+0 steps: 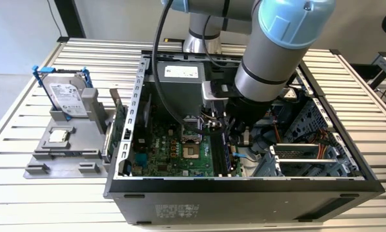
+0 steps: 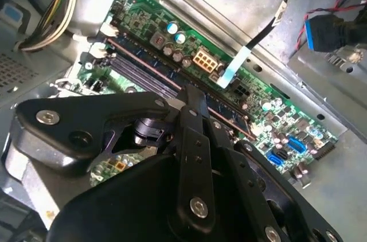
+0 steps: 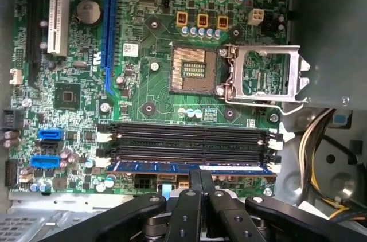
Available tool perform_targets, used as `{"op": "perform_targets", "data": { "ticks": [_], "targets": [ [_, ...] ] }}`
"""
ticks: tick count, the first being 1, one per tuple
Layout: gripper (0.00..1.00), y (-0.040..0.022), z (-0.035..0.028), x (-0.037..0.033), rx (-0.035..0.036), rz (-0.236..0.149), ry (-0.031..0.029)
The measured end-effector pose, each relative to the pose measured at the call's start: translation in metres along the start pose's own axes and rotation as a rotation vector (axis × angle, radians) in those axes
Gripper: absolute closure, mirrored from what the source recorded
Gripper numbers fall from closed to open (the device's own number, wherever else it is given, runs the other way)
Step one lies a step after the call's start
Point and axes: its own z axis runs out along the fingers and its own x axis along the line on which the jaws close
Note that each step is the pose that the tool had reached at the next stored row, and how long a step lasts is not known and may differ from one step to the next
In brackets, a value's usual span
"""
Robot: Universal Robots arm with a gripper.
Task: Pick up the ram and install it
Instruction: 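Press down the ram until it locks into place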
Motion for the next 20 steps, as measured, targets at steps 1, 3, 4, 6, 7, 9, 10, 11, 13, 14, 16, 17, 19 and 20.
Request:
{"op": "perform_targets", "data": {
  "ticks": [1,3,4,6,7,9,10,11,13,14,16,17,19,20],
  "targets": [
    [1.00,-0.0001,0.0020,0.0002,0.0014,0.016,-0.0004],
    [1.00,-0.0001,0.0055,0.0005,0.0039,0.044,-0.0010],
    [1.00,-0.0002,0.0073,0.0006,0.0050,0.058,-0.0012],
    [1.00,-0.0003,0.0109,0.0010,0.0071,0.081,-0.0018],
    [1.00,-0.0003,0.0124,0.0012,0.0073,0.086,-0.0012],
    [1.00,0.0002,0.0156,0.0011,0.0073,0.087,0.0001],
    [1.00,0.0004,0.0177,0.0010,0.0074,0.087,-0.0002],
    [1.00,0.0004,0.0195,0.0010,0.0073,0.087,-0.0002],
    [1.00,0.0004,0.0160,-0.0001,0.0071,0.087,0.0013],
    [1.00,0.0004,0.0136,-0.0004,0.0081,0.087,-0.0040],
    [1.00,0.0007,0.0042,-0.0009,0.0076,0.088,-0.0021],
    [1.00,0.0009,-0.0003,-0.0013,0.0077,0.088,-0.0021],
    [1.00,0.0011,-0.0094,-0.0021,0.0076,0.088,-0.0018],
    [1.00,0.0012,-0.0137,-0.0025,0.0077,0.088,-0.0022]
  ]
}}
